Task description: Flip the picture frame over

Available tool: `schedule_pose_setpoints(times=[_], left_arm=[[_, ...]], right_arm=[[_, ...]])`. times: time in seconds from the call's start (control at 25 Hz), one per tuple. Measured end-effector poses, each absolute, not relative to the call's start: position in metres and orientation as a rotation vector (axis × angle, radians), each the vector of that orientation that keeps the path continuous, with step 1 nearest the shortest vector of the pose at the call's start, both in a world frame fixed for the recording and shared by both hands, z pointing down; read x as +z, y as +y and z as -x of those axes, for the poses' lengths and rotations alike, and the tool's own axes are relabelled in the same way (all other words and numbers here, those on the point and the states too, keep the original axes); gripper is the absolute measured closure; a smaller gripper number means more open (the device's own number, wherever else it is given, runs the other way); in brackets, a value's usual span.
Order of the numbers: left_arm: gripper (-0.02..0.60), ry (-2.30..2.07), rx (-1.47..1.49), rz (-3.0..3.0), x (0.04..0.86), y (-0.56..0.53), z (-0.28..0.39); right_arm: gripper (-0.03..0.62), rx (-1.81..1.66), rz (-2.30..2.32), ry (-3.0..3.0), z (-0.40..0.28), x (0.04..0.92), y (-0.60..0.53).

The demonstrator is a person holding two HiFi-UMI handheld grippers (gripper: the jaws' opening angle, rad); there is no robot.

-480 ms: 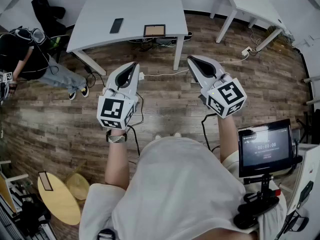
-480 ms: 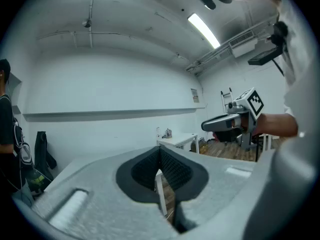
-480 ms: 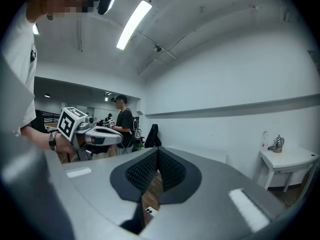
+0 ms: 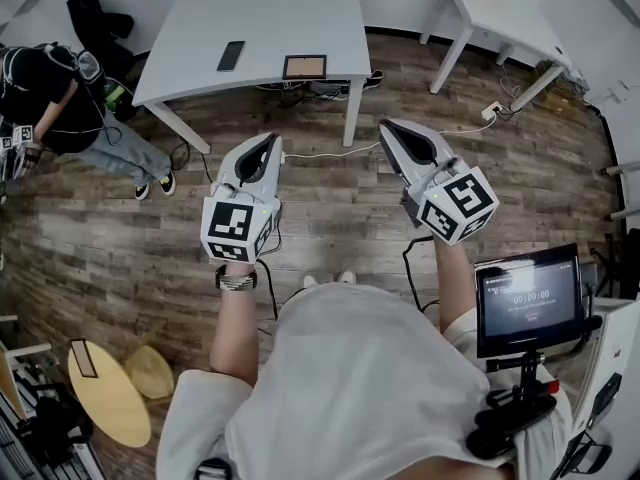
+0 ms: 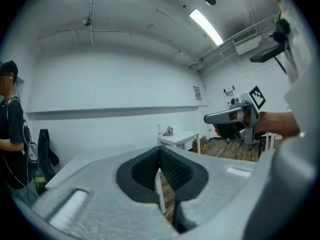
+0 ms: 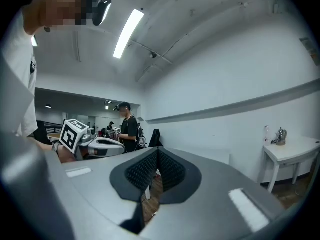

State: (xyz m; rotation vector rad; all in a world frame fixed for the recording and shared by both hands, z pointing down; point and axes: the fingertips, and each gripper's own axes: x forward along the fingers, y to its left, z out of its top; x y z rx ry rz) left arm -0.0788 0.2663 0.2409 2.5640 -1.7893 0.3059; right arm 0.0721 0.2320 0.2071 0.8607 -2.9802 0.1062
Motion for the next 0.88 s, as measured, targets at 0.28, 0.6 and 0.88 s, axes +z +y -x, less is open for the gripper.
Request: schedule_pose_setpoints(times=[0.28,0.6,0.88], left_arm=[[0.578,-1.785,0.373,-2.539,0.250,0.254,0.062],[0.579,-1.780,0.368,-2.537,0.255,0.244,0.050],[0.579,-1.781,0.350,-2.491,0.271,0.214,0.054]], right_arm=[[0.594,0.033,-0.809,-2.979,-0.081,0.205,0.233],[0.594,0.099,-0.837,-2.982,-0.100,0.221,0.231],[0.594,0.142,-0.879,-2.949,-0.107,0.232,0.197]])
